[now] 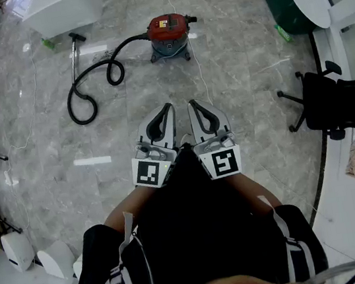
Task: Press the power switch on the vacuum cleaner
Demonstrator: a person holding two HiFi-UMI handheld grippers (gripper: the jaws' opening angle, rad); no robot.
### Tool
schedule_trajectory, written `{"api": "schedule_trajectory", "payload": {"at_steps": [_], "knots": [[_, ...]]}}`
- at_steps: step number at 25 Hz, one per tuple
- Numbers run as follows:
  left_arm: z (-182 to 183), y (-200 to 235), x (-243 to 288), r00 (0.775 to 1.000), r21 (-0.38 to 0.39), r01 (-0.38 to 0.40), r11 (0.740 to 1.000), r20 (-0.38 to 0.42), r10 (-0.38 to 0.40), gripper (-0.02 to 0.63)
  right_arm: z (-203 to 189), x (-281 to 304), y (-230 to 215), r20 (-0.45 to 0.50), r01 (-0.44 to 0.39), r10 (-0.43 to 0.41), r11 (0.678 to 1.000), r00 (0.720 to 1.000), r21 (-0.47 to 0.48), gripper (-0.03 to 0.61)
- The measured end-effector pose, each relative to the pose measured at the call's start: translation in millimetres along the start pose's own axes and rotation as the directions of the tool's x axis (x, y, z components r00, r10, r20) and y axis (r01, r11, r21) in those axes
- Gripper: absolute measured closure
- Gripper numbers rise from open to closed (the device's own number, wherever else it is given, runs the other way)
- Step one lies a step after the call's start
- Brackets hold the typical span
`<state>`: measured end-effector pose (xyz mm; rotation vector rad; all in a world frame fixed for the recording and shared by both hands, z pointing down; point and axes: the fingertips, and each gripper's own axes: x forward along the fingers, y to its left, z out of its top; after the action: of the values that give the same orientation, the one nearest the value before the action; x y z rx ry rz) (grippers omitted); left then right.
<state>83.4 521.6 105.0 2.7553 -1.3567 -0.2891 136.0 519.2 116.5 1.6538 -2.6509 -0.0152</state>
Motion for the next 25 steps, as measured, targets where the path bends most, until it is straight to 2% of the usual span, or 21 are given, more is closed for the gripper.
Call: {"api": "schedule_trajectory", "payload": {"at_steps": [3, 9, 12, 17, 25], "knots": [[10.9, -1.7, 4.5, 0.998, -0.013, -0.013, 1.0, 0.055, 0.014, 0.595, -1.9, -1.0, -3.2, 0.0, -0.004, 0.004, 1.0, 1.0, 0.005, 0.563], [12.6, -7.9, 4.6, 0.998, -0.032, -0.01, 0.999, 0.069, 0.012, 0.595, -10.3, -3.4, -8.0, 0.006, -0.031, 0.031, 0.996, 1.0, 0.088, 0.563], [15.0, -2.8, 2.3, 0.997, -0.024, -0.033, 0.999, 0.071, 0.035, 0.595, -15.6, -2.6, -12.8, -0.006, -0.031, 0.032, 0.994, 0.999, 0.109, 0.563], [16.4, 14.5, 8.1, 0.995, -0.062, -0.071, 0.996, 0.067, 0.076, 0.595, -15.7, 5.2, -33.4, -0.019, 0.01, -0.007, 0.992, 1.0, 0.125, 0.563], [1.3, 44.1, 53.8, 0.996, -0.108, -0.05, 0.993, 0.067, 0.058, 0.595, -30.1, 36.8, -71.3, -0.077, 0.076, -0.068, 0.991, 0.995, 0.106, 0.563]]}}
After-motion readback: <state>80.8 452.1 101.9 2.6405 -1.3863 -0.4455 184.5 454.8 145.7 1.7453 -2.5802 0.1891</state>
